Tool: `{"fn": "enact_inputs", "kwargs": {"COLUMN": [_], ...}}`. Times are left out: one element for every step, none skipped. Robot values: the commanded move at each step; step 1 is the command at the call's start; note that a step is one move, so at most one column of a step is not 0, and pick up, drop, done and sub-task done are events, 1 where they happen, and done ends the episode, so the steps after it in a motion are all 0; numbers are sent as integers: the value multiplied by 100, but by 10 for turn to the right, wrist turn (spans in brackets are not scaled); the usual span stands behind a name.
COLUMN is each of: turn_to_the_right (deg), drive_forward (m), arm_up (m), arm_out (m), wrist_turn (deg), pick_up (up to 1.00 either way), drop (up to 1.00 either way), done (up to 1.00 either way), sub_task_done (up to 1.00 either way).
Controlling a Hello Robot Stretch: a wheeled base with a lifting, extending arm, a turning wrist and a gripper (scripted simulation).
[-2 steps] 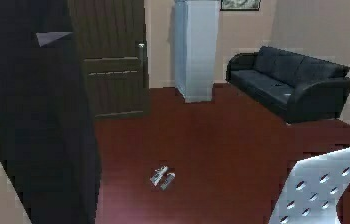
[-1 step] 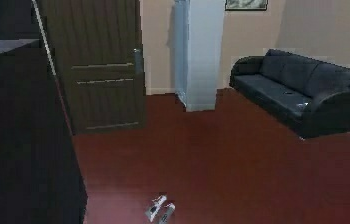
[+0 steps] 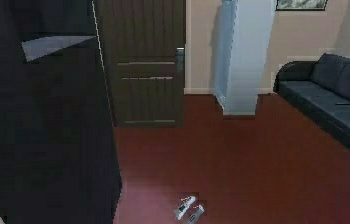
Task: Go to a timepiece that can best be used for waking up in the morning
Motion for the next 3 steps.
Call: {"fn": "enact_inputs", "kwargs": {"turn_to_the_right": [0,0,-450], "drive_forward": [45,90,0], "arm_up": [0,0,0], "arm_out": [0,0,0], "wrist_turn": [0,0,0], "pick_up": [0,0,0], "drop": [0,0,0], "done": [0,0,0], "sub_task_done": [0,0,0]}}
